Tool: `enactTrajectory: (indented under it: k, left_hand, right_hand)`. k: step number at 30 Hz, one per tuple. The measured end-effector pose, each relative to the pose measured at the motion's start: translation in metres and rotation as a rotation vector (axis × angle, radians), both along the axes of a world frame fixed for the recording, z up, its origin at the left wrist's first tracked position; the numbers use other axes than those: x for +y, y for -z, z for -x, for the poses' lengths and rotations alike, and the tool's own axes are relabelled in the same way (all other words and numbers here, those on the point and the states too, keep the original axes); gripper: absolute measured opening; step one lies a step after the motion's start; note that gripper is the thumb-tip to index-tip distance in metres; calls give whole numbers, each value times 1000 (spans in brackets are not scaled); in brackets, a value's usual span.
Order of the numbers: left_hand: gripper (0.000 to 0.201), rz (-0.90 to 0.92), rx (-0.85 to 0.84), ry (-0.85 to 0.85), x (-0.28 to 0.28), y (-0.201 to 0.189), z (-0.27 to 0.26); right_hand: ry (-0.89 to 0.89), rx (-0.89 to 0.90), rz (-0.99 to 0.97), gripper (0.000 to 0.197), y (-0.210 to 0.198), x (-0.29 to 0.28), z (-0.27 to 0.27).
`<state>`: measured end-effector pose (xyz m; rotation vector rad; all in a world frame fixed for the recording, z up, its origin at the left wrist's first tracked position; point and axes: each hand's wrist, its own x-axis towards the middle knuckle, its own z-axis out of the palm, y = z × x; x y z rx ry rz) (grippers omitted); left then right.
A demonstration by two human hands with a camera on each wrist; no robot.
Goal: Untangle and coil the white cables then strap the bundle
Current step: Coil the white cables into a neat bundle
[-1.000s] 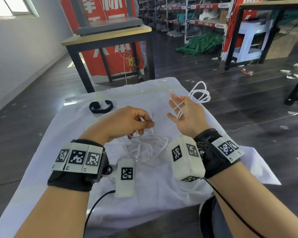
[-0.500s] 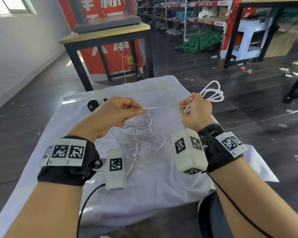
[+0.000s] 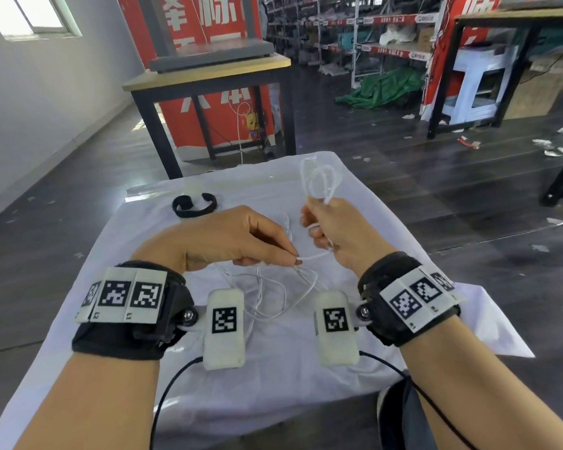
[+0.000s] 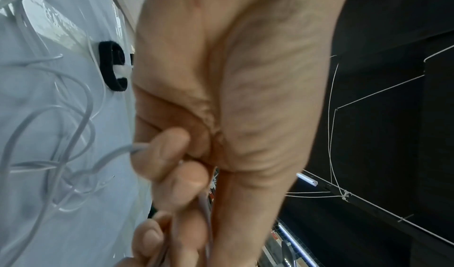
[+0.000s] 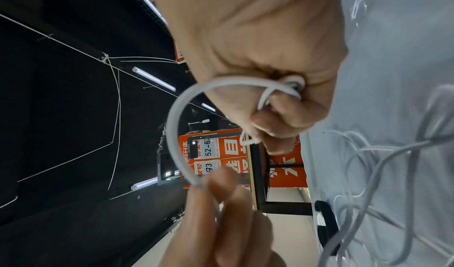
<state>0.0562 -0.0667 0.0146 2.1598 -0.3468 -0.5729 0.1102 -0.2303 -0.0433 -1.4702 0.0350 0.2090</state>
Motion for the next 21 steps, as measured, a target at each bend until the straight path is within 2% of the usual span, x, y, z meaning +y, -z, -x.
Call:
enactTrajectory:
  k: [3, 6, 10, 16, 18, 21]
  left_hand:
    - [14, 94, -105, -110, 3, 4, -6]
    - [10, 122, -242, -255, 4, 9, -13]
    - [5, 57, -449, -353, 4, 16, -18]
    - [8, -8, -576, -401, 7, 23, -24]
    - [9, -94, -618, -412, 7, 25, -26]
    - [17, -218, -651, -436, 11, 27, -29]
  right_hand:
    - [-243, 18, 30, 30, 3, 2, 3]
    - [-378, 76, 98, 29, 2, 4, 6]
    - [-422, 84, 147, 34, -2, 5, 8]
    - [-424, -7, 319, 70, -4, 3, 12]
    - [-459, -24, 353, 68, -3, 4, 13]
    - [-559, -65, 383, 46, 0, 4, 13]
